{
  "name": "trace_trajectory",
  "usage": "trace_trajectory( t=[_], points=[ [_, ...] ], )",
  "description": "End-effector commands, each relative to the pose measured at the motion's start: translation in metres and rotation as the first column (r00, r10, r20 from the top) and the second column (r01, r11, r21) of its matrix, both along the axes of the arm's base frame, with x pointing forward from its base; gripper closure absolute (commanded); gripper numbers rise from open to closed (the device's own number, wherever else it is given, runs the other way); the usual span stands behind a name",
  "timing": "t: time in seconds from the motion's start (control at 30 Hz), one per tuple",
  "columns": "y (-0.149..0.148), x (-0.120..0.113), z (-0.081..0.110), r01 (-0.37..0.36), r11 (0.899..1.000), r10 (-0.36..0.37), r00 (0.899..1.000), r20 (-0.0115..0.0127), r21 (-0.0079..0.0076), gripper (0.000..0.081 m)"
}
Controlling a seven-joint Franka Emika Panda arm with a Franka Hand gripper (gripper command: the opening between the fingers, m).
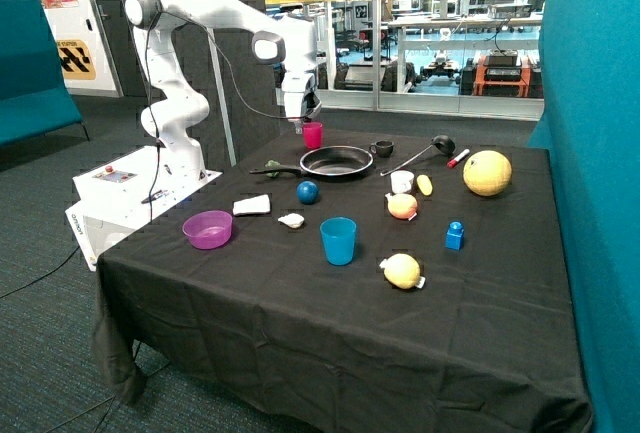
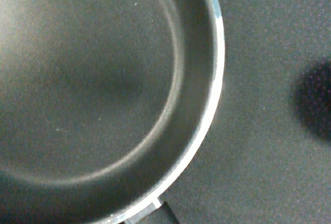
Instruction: Clean the pan
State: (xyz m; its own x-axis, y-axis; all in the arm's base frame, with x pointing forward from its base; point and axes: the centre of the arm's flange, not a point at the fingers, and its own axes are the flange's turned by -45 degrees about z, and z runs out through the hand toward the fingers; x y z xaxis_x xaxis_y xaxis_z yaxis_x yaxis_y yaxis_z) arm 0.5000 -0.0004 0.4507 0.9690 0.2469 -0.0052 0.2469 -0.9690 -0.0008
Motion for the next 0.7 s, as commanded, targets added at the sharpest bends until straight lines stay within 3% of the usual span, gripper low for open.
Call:
trace_trajectory(
  t=[0.0, 0.27, 0.67],
  points=[
    [0.001, -0.004, -0.003, -0.095, 0.995, 0.095, 0.995, 0.0052, 0.0005, 0.0174],
    [-0.006, -0.009, -0.01, -0.135, 0.991, 0.135, 0.991, 0.0052, 0.0005, 0.0178],
    [-0.015, -0.017, -0.023, -0.227, 0.974, 0.227, 0.974, 0.0052, 0.0005, 0.0168]
  ],
)
